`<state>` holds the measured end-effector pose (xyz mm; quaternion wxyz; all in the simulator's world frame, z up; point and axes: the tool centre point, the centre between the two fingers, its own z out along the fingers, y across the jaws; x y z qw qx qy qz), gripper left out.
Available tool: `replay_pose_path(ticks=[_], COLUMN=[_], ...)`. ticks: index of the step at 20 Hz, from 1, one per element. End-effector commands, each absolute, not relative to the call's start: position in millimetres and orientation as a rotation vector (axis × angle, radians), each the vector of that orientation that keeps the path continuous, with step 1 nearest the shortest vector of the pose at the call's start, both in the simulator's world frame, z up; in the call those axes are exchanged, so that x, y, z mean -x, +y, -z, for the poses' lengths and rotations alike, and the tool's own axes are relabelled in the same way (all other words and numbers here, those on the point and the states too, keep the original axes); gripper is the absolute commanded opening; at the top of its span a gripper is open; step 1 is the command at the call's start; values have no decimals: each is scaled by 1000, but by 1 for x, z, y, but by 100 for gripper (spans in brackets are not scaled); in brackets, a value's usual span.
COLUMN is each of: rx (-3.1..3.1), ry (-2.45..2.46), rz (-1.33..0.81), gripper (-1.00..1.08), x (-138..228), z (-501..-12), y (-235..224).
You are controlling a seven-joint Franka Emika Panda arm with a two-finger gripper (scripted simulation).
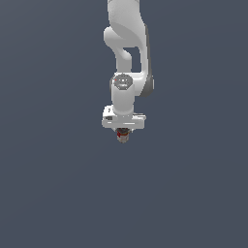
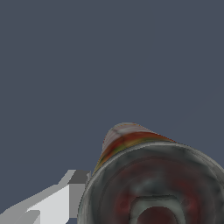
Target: Pick up the object and move it to a goal position.
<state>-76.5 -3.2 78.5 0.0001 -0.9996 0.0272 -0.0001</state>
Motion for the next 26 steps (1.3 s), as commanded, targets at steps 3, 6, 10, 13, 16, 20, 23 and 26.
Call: replay_pose_path(ticks=[3,6,10,13,16,20,23,26], rx=[3140,3140,3140,3140,3141,3141,3142,3142], ry=[85,85,85,85,85,85,85,85], rz=[0,0,0,0,0,0,0,0], gripper=[-100,-100,-100,-100,-100,-100,-100,-100], x=[77,78,81,85,90,97,104,111], z=[-79,-84,-97,-111,-130,-162,-190,-218], y=[-3,-1,3,7,13,24,33,42])
